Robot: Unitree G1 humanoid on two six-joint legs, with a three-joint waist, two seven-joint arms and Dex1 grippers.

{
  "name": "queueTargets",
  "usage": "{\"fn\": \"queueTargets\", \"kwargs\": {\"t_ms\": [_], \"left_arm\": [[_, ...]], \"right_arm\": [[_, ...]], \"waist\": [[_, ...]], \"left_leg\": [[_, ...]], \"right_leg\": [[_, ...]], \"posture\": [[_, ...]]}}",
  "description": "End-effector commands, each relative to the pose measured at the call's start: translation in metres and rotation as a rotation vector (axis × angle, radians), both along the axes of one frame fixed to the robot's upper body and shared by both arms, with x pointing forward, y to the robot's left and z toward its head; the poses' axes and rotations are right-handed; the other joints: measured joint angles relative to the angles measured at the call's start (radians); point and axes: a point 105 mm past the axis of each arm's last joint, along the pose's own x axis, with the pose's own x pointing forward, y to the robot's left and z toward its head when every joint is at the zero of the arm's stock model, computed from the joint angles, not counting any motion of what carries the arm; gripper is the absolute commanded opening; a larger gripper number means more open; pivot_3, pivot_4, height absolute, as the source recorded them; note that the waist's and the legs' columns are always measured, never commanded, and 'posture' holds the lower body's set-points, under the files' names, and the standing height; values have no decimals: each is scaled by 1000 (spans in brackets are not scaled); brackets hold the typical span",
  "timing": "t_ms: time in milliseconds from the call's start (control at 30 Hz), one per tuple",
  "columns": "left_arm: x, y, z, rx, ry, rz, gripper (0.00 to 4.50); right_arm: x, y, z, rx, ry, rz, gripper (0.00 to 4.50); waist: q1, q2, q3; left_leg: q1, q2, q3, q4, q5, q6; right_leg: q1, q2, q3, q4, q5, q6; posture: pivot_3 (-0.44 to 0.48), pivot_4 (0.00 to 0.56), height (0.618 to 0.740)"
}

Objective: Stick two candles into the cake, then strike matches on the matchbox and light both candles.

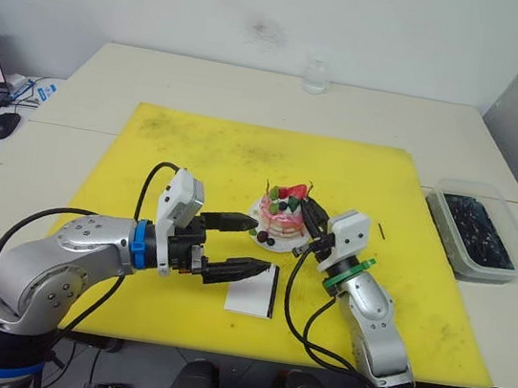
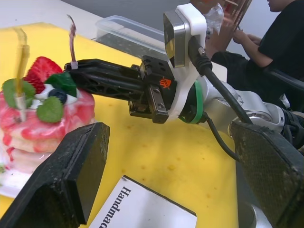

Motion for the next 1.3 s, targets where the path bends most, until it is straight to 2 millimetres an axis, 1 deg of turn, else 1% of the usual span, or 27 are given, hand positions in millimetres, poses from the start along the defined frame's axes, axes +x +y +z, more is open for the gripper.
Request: {"fn": "queueTargets", "kwargs": {"t_ms": [33,133,167,233,267,367,433,533,633,667,733,800,900,1000,1067,1167,1233,1300], "left_arm": [[-1,-3,6,-5,-42,-19,4500],[0,-4,5,-3,-46,-14,4500],[1,-4,5,-3,-46,-12,4500],[4,-2,5,4,-46,5,4500],[5,-1,6,7,-46,16,4500],[8,3,6,18,-35,31,4500],[9,9,8,22,-5,48,4500],[7,27,13,4,105,85,4500],[-4,52,12,-16,275,111,4500],[-8,59,11,-11,319,122,4500],[-16,73,1,33,417,159,4500],[-22,80,-9,69,501,188,4500],[-31,78,-24,81,622,178,4500],[-36,72,-35,56,732,167,4500],[-33,67,-43,39,788,174,4500],[-26,58,-48,2,843,177,4500],[-25,51,-47,-13,856,152,4500],[-22,43,-48,-23,877,142,4500]], "right_arm": [[0,-5,10,4,-31,-12,1665],[0,-11,17,-4,-51,-29,2805],[-1,-13,19,-5,-57,-29,3083],[-5,-16,27,-14,-75,-20,3848],[-7,-17,30,-21,-83,-10,4100],[-13,-21,38,-35,-91,13,4100],[-19,-25,42,-53,-95,31,4100],[-28,-34,46,-93,-83,59,4100],[-37,-43,44,-132,-38,105,4100],[-39,-45,40,-160,-5,122,4100],[-46,-49,34,-197,67,180,4100],[-53,-51,28,-231,122,239,4100],[-60,-49,20,-292,192,311,3590],[-70,-45,14,-350,252,391,2517],[-74,-42,11,-395,274,421,1784],[-77,-39,5,-445,316,447,702],[-79,-37,2,-472,337,467,18],[-81,-33,-2,-504,365,496,18]], "waist": [[0,0,0],[0,0,0],[0,0,0],[0,0,0],[0,0,0],[0,0,0],[0,0,0],[0,0,0],[-1,0,0],[-1,0,0],[-3,0,0],[-2,0,0],[-2,0,0],[-1,0,0],[0,0,0],[1,-1,1],[1,-1,1],[1,-2,1]], "left_leg": [[0,0,0,0,0,0],[0,0,0,0,0,0],[0,0,0,0,0,0],[0,0,0,0,0,0],[0,0,0,0,0,0],[0,0,0,0,0,0],[0,0,0,0,0,0],[0,0,0,0,0,0],[0,1,0,-1,0,0],[0,1,0,-1,0,0],[0,1,0,-1,0,0],[1,0,0,-2,0,0],[1,0,0,-2,0,0],[1,0,0,-1,0,0],[1,-1,0,-1,0,0],[1,-1,-1,-1,0,0],[0,0,-1,-1,0,0],[0,-1,0,-1,0,0]], "right_leg": [[0,0,0,0,0,0],[0,0,0,0,0,0],[0,0,0,0,0,0],[0,0,0,0,0,0],[0,0,0,0,0,0],[0,0,0,0,0,0],[0,0,0,0,0,0],[0,0,-1,0,0,0],[0,0,-1,0,0,0],[0,0,-1,0,0,-1],[0,-1,-1,0,-1,-1],[0,-2,-1,0,-1,-2],[0,-3,-1,0,-2,-3],[0,-3,-1,0,-3,-5],[0,-4,-1,0,-3,-4],[0,-3,-2,0,-1,-2],[0,-3,-2,0,-1,-2],[0,-3,-1,0,-1,-2]], "posture": [[0,150,740],[0,150,740],[0,150,740],[0,150,740],[0,150,740],[0,150,740],[0,150,740],[0,150,740],[0,150,740],[0,150,740],[0,150,740],[0,150,740],[0,150,740],[0,150,740],[0,150,740],[0,150,740],[0,150,740],[0,150,740]]}}
